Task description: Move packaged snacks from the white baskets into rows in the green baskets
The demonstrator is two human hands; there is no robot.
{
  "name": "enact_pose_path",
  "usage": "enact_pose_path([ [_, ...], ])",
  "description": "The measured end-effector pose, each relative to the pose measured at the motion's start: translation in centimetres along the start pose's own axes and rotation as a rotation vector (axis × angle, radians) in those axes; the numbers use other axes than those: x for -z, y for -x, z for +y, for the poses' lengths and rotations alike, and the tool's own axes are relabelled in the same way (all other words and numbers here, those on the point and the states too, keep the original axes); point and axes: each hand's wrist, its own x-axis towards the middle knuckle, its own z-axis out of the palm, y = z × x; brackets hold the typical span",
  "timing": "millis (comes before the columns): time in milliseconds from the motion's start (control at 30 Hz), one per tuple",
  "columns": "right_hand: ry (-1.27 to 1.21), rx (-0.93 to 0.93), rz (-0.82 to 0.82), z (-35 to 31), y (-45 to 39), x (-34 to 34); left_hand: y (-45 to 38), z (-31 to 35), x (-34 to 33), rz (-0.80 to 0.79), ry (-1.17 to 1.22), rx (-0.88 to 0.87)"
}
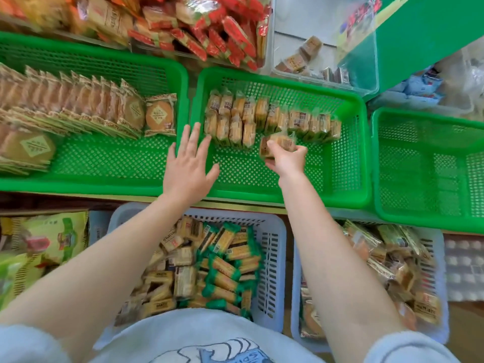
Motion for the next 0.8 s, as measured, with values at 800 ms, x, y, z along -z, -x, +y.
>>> enact_pose_path([
  [800,-0.255,-0.203,-0.225,-0.4,-3.0,-4.8,-0.1,-0.3,-0.2,-0.035,-0.092,-0.020],
])
